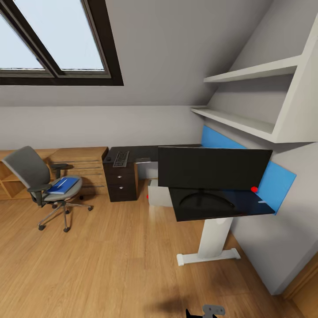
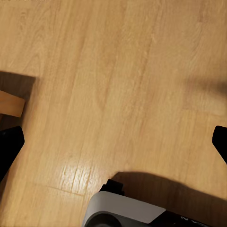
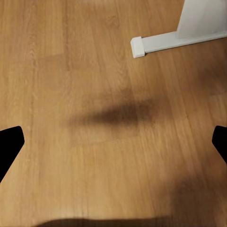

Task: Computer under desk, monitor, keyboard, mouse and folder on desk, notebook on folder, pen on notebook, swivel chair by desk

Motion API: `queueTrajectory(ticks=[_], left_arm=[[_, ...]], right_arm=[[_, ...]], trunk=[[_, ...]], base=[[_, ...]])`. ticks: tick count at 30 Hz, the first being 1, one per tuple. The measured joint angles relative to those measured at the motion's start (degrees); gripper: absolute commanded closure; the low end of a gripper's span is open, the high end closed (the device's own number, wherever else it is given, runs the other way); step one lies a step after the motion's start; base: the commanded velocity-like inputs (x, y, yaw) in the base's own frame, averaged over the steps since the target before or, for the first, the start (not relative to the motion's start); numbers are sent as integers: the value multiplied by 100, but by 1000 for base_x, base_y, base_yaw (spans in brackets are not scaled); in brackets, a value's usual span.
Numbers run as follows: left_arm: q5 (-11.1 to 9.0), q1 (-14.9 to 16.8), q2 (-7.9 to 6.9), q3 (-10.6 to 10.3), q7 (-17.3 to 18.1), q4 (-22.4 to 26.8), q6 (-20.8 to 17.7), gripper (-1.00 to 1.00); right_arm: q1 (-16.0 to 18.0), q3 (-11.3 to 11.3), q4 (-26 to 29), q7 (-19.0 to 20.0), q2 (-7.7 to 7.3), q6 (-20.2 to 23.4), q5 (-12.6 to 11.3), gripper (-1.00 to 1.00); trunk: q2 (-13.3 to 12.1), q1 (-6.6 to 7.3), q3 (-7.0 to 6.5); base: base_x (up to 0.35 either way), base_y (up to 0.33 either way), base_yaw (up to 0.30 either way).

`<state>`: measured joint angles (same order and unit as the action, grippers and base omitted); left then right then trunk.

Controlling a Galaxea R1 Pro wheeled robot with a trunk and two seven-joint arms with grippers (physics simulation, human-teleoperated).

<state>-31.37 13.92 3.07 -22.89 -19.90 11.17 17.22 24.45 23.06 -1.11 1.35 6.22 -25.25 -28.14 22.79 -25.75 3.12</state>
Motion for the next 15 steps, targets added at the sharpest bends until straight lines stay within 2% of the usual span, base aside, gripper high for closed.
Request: queueTrajectory(ticks=[15], left_arm=[[-6,0,1,8,-5,0,0,-100]], right_arm=[[0,-5,0,-4,-3,0,0,-100]], trunk=[[0,0,0]], base=[[0,0,0]])
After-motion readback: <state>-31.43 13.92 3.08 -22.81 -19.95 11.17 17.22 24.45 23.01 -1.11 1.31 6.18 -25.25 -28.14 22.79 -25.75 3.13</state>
